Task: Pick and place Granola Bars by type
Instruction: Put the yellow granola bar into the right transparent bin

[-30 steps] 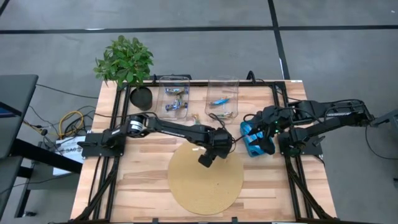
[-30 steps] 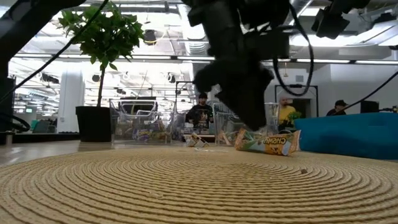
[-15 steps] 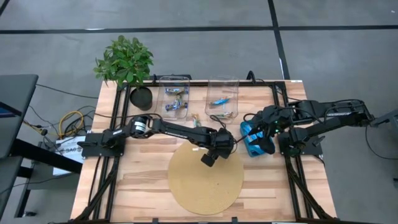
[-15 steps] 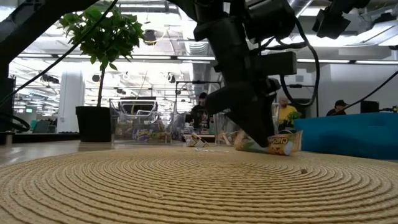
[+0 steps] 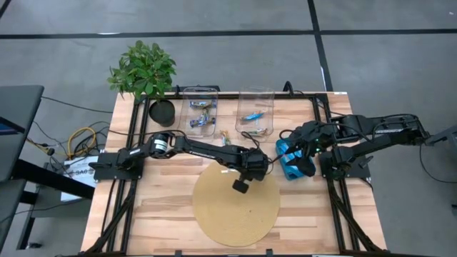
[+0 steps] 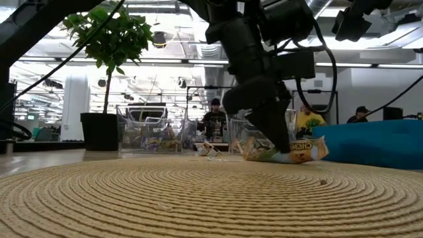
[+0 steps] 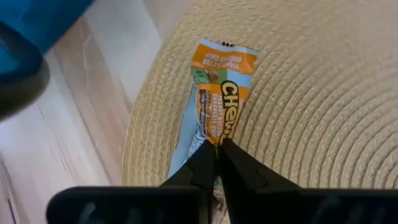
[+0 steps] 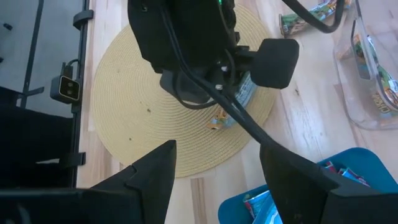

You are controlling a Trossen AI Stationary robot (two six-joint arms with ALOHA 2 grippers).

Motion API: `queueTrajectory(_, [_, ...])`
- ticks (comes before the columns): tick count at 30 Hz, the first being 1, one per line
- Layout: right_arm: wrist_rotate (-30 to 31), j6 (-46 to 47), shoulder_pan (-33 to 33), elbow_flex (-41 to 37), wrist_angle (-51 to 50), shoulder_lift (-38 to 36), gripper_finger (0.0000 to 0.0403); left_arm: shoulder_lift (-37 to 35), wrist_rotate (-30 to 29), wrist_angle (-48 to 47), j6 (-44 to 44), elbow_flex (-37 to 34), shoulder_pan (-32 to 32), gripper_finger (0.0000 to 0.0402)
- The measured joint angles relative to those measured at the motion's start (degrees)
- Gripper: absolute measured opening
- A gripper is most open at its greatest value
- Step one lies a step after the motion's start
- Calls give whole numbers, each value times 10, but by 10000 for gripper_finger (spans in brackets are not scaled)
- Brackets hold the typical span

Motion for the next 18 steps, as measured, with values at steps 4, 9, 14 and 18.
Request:
queueTrajectory(4, [3,1,0,0,0,0,223,-13,-16,-25,-84,-1,7,5])
queueTrajectory(9, [72,34,0,0,2,0,223,-65,-50,-73,-241,-1,25,2])
queueTrajectory(14, [174,45,0,0,32,0,223,-133,-137,-70,-319,-1,47,1])
queueTrajectory(18, [255,45,0,0,52,0,223,-178,-187,-47,-340,0,83,0])
